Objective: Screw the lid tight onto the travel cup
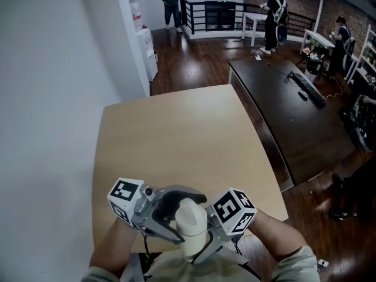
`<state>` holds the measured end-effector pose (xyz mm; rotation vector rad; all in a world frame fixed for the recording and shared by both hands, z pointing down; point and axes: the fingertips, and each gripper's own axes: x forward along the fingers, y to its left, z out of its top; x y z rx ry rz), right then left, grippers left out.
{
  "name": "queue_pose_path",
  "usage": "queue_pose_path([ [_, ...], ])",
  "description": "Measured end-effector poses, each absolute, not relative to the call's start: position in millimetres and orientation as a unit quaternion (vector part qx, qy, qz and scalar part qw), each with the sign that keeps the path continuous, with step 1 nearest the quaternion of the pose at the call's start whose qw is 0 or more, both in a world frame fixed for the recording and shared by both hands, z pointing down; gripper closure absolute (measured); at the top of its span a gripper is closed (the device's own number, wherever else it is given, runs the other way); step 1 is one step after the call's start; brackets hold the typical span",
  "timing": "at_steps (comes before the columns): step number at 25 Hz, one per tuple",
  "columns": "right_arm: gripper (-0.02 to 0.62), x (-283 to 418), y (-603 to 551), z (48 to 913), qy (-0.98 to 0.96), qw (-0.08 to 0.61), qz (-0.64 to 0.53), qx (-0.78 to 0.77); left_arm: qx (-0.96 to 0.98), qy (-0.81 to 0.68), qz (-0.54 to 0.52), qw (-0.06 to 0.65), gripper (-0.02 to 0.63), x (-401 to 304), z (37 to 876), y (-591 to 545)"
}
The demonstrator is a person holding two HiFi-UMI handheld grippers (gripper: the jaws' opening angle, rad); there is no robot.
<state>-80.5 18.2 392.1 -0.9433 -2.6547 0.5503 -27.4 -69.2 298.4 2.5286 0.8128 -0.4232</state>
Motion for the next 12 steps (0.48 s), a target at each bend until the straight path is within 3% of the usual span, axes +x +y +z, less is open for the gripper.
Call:
queue_pose_path([
  [12, 0.29, -78.9, -131.4, 449.4, -0.951, 0.23, 0.123, 0.165, 0.977, -0.183, -0.11, 0.02, 0.187, -46.6, 313.0, -132.9],
])
